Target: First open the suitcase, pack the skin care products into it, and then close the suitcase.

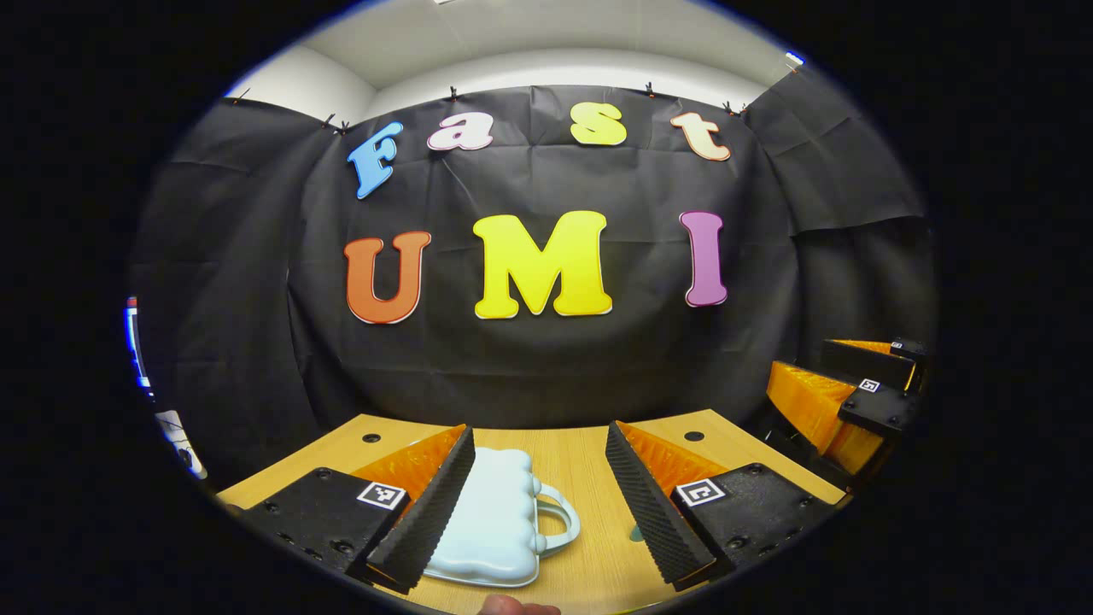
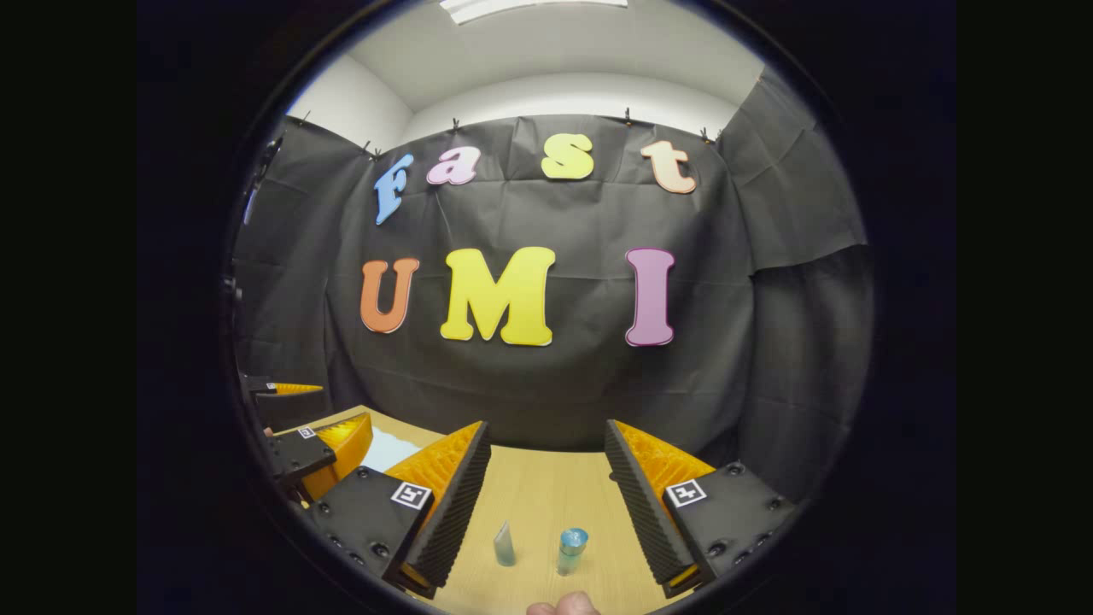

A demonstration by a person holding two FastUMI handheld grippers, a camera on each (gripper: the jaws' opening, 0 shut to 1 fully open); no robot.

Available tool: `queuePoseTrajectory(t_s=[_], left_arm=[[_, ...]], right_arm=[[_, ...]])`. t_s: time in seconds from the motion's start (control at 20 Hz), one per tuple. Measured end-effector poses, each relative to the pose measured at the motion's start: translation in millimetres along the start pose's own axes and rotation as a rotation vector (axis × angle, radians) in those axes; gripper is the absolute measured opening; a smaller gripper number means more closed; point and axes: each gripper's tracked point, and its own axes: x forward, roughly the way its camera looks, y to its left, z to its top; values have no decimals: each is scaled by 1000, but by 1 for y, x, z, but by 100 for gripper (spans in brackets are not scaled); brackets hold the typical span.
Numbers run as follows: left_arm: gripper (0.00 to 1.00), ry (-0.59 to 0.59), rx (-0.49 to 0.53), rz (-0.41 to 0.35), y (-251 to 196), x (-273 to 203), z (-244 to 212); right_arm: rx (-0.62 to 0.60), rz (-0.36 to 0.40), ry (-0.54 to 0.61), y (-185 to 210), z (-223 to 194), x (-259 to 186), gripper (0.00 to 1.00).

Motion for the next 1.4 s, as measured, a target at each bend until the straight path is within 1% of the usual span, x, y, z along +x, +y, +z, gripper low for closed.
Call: queuePoseTrajectory(t_s=[0.15,0.2,0.3,0.4,0.5,0.6,0.65,0.7,0.85,0.95,1.05,1.15,1.2,1.25,1.35,1.4], left_arm=[[98,33,29,-31,-9,1,-12],[98,47,53,-48,-14,5,-18],[99,70,136,-86,-21,11,-28],[98,85,278,-138,-27,19,-41],[98,134,413,-203,-34,30,-66],[97,252,517,-253,-36,38,-109],[97,294,559,-276,-38,40,-127],[97,347,618,-289,-39,41,-142],[96,426,794,-360,-42,46,-177],[92,474,896,-390,-40,49,-196],[89,523,951,-385,-34,52,-210],[84,551,966,-375,-32,65,-218],[78,563,977,-366,-30,68,-220],[76,571,988,-359,-29,72,-222],[65,598,1008,-344,-26,78,-226],[60,618,1013,-342,-23,79,-231]], right_arm=[[10,-20,33,-8,-12,2,81],[14,-27,45,-11,-16,3,81],[14,-42,59,-20,-21,3,81],[-7,-56,64,-30,-25,2,81],[-12,-77,71,-45,-30,0,81],[-12,-108,93,-62,-40,-3,81],[-12,-128,109,-71,-46,-4,81],[-10,-147,122,-80,-51,-5,81],[5,-217,141,-110,-54,-10,81],[19,-242,153,-120,-57,-11,81],[13,-258,158,-127,-60,-12,81],[14,-264,162,-131,-62,-14,81],[14,-265,166,-131,-63,-15,81],[13,-265,168,-132,-64,-15,81],[12,-265,174,-134,-66,-14,82],[11,-266,177,-135,-68,-13,81]])
